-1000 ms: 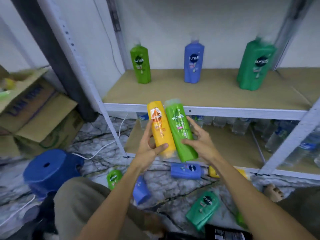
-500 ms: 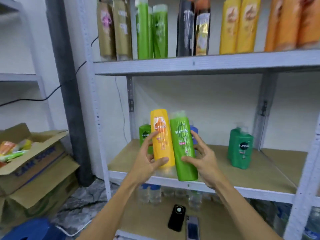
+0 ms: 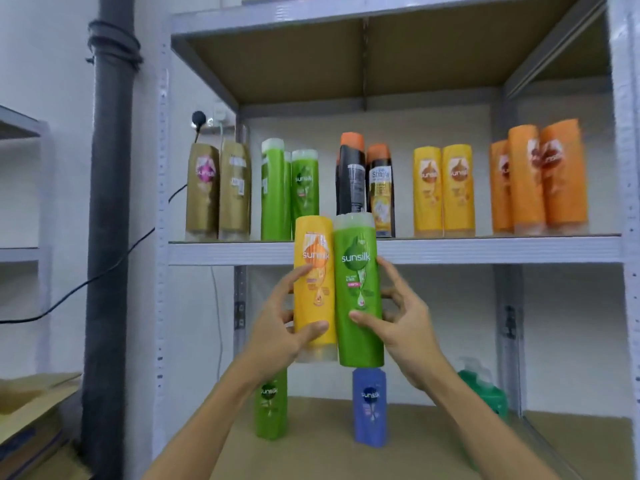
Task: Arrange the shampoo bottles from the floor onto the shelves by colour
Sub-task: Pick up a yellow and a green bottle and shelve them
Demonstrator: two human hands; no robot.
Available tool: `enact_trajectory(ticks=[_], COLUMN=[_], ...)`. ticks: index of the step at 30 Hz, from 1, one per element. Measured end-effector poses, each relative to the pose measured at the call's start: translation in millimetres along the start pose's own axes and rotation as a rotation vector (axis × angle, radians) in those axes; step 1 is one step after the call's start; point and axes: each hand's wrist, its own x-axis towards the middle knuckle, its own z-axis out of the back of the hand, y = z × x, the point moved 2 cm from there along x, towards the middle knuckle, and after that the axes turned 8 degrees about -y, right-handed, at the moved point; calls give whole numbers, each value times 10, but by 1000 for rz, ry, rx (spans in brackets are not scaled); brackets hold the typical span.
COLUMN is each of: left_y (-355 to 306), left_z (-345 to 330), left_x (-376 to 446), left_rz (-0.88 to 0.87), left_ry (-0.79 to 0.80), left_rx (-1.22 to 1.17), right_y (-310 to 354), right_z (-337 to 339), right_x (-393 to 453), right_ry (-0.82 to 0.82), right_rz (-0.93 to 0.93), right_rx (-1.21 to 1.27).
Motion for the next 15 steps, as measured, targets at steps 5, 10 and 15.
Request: enact_trajectory(ticks=[5, 10, 15], left_y=[-130, -250, -327], left_z=[88, 283, 483], left_x=[477, 1008, 1479], left_rz=[-110, -234, -323], left_ry=[-53, -162, -297], left_rx=[51, 166, 211], right_y=[190, 349, 505], right_z=[-193, -483, -750], right_x=[542, 1122, 1659], right_ry=[-3, 5, -29], right_rz=[132, 294, 388], right_rx=[-66, -196, -204])
